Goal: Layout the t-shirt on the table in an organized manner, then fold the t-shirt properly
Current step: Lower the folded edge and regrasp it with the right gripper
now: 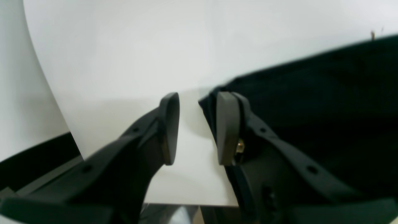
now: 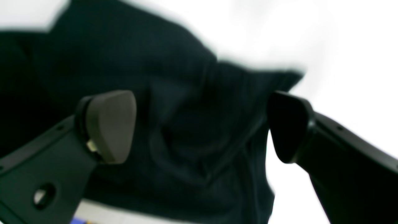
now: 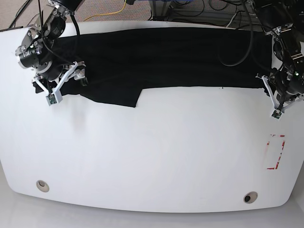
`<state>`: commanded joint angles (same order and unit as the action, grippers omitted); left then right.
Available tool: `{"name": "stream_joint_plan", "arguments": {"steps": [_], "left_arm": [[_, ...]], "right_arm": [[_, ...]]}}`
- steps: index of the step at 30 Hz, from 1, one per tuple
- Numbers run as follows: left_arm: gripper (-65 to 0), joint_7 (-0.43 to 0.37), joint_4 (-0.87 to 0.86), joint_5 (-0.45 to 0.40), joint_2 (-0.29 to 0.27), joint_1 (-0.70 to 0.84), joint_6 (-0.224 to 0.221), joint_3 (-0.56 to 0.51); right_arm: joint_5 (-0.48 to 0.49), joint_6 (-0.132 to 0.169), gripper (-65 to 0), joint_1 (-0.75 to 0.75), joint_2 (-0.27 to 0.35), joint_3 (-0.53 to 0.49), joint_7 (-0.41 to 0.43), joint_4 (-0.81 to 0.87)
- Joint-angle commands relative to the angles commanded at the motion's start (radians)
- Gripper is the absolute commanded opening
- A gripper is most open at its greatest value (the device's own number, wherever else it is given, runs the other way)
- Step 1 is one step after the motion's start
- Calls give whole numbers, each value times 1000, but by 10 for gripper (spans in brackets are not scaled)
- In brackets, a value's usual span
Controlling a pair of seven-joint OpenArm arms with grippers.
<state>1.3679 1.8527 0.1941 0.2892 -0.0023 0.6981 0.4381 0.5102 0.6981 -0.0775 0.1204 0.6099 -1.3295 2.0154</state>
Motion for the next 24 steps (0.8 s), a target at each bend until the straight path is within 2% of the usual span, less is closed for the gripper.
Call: {"name": "stream_joint_plan", "arguments": {"steps": [7, 12, 18, 24], "left_arm": [[-460, -2, 2, 0, -25, 84, 0, -2], [-460, -3, 2, 0, -34, 117, 0, -2], [-460, -5, 2, 0, -34, 124, 0, -2], [-460, -6, 2, 0, -34, 123, 0, 0]], "right_arm": [[-32, 0, 0, 121, -25, -5, 0, -89], [-84, 0, 0, 187, -20, -57, 25, -195], [-101, 0, 0, 190, -20, -173, 112, -281], [-101, 0, 0, 189, -23, -212, 129, -362]]}}
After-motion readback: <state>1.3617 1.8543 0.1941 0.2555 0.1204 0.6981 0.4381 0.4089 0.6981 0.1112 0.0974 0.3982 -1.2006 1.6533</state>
